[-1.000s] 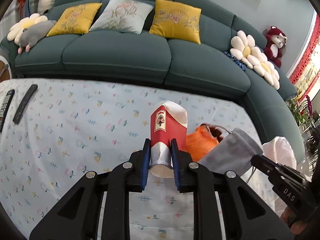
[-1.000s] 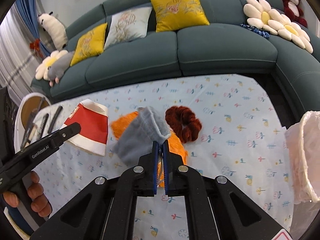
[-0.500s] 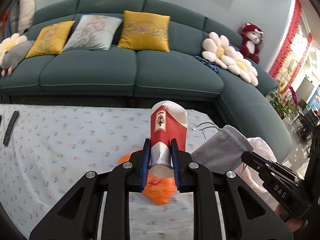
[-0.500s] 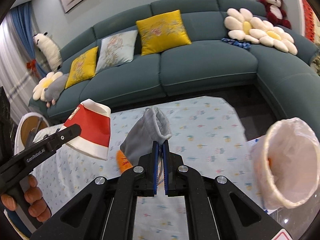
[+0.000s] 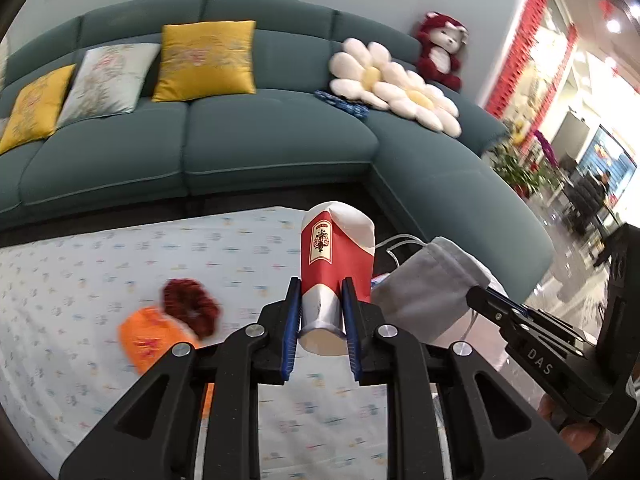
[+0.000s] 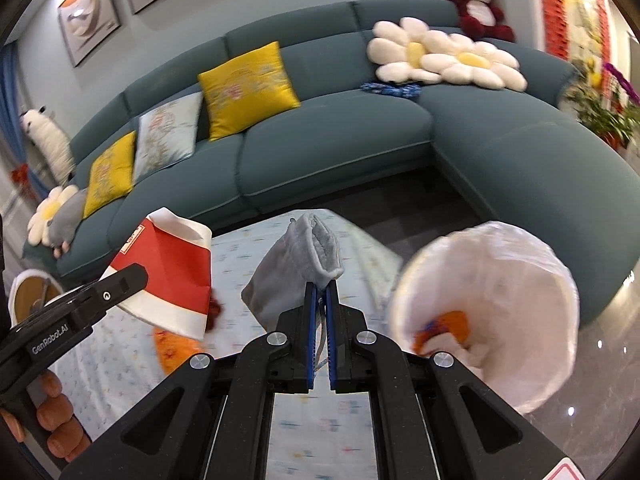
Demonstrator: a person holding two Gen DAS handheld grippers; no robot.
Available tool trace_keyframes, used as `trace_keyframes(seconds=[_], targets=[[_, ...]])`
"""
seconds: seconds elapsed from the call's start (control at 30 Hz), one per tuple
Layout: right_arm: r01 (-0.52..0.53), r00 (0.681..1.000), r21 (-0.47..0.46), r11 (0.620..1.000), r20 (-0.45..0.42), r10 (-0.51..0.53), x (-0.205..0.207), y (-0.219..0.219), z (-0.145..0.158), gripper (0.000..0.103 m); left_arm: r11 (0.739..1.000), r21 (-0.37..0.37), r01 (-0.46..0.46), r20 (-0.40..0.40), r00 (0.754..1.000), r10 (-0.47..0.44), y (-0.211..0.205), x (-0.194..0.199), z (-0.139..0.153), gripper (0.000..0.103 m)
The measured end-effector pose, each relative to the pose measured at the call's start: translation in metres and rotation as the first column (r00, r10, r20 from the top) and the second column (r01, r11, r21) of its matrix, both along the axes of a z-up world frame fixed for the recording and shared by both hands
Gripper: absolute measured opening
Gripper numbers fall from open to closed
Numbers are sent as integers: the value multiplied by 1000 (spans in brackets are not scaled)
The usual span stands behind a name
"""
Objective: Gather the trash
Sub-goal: 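Carry the cup and pouch over the wastebasket and open both grippers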
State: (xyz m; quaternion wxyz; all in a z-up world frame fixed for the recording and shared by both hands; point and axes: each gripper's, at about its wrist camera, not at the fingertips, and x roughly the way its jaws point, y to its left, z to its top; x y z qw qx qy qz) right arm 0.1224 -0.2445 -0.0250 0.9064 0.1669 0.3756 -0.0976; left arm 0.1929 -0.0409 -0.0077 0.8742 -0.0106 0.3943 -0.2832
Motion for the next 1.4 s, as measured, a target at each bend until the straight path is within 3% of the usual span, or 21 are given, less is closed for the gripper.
trace_keyframes(seconds=[0.33,0.8,0.87,0.93,1.0,1.1,1.4], targets=[[112,993,1,994,-24,-112,-31,-64,-12,5,990,-11,138,-32,990,-139,-88,-24,-10,20],[229,972,29,973,-62,-227,-55,-119,-35,5,972,-57,227,-94,968,-231,-143,-39,-31,25],[239,969,33,971,-70,-236,-55,-121,-38,8,972,-61,227,-90,969,-232,-146,-41,-33,25],[256,965,32,966,-69,-254,-56,-122,-40,11,975,-48,219,-96,970,-222,-147,-42,-35,45],[258,965,36,965,-67,-255,-55,-122,-39,13,980,-36,197,-85,976,-199,-144,-43,-36,54],[250,967,32,968,-59,-248,-55,-117,-37,20,983,-22,184,-77,980,-185,-136,-39,-36,54],[207,978,32,978,-41,-205,-45,-96,-28,27,994,14,109,-62,992,-108,-90,-20,-37,57]])
